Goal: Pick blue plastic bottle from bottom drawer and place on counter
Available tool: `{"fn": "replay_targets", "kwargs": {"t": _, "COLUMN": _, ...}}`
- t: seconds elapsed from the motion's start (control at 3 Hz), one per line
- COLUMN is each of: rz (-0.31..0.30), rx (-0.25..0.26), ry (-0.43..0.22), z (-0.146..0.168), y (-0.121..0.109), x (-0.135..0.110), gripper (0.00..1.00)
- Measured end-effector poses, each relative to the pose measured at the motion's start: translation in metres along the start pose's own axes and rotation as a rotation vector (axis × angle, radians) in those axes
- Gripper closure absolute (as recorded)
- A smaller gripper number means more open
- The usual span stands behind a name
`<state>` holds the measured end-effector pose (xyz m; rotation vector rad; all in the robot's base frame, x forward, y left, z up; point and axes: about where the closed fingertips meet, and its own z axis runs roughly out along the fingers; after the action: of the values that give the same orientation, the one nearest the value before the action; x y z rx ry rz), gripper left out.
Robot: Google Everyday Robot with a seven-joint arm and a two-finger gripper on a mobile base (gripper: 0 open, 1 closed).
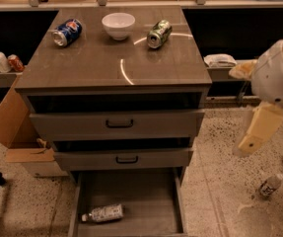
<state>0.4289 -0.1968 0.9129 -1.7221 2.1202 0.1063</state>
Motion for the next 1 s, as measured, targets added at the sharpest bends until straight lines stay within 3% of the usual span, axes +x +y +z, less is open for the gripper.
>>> {"fn": "replay_targets", "kwargs": {"t": 0.33, "rz": 0.016, "rx": -0.079, "ry": -0.062, "z": 0.0453, "y": 0.024, "x": -0.0015, "gripper": 0.0}}
{"fn": "replay_targets", "kwargs": {"t": 1.0, "rz": 0.016, "rx": -0.08, "ry": -0.059, "z": 0.0449, "y": 0.026, "x": -0.0017, "gripper": 0.0}}
